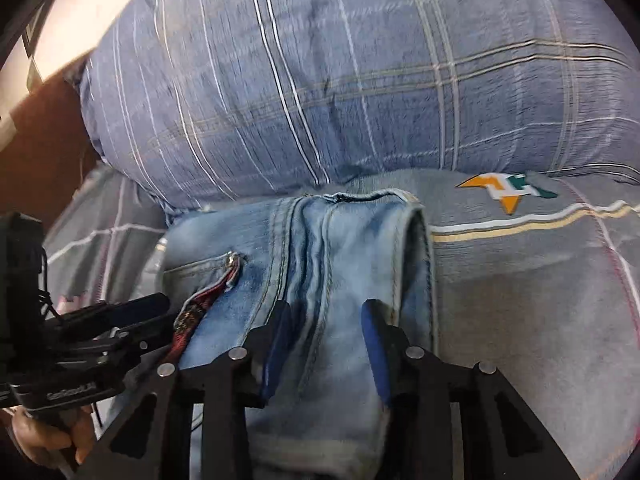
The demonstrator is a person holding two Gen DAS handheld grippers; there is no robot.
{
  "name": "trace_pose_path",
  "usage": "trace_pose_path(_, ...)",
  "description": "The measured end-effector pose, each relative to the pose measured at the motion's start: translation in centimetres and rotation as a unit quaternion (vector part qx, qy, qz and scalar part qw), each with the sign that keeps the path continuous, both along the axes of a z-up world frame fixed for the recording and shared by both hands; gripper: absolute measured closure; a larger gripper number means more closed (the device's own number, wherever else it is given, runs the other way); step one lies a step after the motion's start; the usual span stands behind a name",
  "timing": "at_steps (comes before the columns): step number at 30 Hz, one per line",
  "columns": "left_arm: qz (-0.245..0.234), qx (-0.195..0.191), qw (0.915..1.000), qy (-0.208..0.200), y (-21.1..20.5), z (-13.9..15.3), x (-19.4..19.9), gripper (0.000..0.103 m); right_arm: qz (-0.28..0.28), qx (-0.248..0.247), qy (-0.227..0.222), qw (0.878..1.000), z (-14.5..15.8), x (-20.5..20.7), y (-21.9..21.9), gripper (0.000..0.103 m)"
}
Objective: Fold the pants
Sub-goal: 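Open both grippers and release the folded jeans on the bed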
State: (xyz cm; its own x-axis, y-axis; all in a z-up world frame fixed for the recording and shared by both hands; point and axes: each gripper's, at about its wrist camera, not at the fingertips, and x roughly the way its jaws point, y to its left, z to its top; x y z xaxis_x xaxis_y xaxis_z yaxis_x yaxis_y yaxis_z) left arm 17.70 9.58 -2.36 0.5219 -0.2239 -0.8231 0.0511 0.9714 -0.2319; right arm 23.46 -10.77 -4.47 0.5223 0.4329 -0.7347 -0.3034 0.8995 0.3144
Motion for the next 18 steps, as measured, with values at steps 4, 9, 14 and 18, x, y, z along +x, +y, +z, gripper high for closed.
trace_pose_path(4,0.018,-0.013,0.9993,-0.029,0.6,1.7,-2.6,0.031,-0.009,0.0,-0.045,0.999,2.4,-3.4,-1.2,0.033)
trace_pose_path(9,0.028,-0.003,0.9981,-0.054,0.5,3.1,-5.6,0.026,-0.01,0.005,-0.054,0.998,3.9,-7.2,-2.2,0.024)
trace_pose_path(14,0.031,0.038,0.9963,-0.071,0.1,4.0,-8.1,0.019,-0.008,-0.009,-0.065,0.998,4.7,-10.3,-1.7,0.013)
trace_pose_path(18,0.039,0.048,0.9942,-0.088,0.2,4.9,-10.1,0.019,-0.011,-0.006,-0.069,0.998,5.5,-12.6,-2.0,0.006)
